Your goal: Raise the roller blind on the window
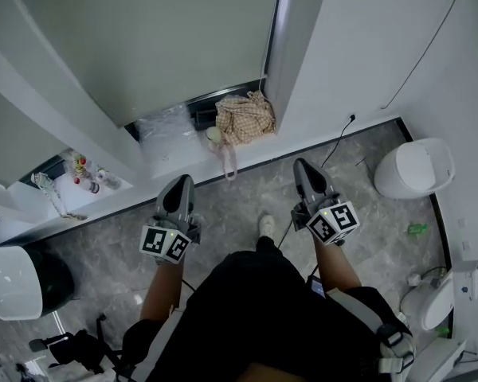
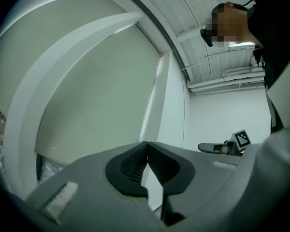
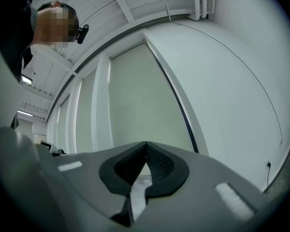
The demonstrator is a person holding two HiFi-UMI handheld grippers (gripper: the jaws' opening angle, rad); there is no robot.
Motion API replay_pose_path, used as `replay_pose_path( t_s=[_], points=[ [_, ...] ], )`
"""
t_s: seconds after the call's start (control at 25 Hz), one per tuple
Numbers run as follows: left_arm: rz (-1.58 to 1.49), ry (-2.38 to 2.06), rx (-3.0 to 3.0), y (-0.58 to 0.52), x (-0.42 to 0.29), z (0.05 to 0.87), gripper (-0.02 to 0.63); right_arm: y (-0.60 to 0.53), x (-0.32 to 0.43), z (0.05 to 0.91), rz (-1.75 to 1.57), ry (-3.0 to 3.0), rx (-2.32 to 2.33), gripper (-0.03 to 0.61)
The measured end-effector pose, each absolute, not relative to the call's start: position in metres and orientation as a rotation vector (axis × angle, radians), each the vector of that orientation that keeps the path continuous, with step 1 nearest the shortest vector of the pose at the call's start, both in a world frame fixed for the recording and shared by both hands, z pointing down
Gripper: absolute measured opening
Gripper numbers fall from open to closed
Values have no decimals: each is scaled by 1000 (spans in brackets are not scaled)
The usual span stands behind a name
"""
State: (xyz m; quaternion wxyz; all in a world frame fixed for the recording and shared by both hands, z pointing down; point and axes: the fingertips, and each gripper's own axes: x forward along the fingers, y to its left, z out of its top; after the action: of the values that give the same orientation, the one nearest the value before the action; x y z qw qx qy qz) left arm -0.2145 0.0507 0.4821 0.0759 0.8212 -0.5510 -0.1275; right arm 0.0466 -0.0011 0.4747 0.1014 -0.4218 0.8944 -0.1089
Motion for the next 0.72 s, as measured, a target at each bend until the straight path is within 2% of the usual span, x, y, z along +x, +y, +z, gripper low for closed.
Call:
replay_pose_path(
  t_s=[0.36,0.72],
  points=[
    [-393,-1659,2504,-78,-166,467,0,-114,77,466,-320,2666,-1169,-2],
    [-427,-1577,2582,-185,-99,446,3,-174,129,454,-283,2662,-1145,-2]
  ],
)
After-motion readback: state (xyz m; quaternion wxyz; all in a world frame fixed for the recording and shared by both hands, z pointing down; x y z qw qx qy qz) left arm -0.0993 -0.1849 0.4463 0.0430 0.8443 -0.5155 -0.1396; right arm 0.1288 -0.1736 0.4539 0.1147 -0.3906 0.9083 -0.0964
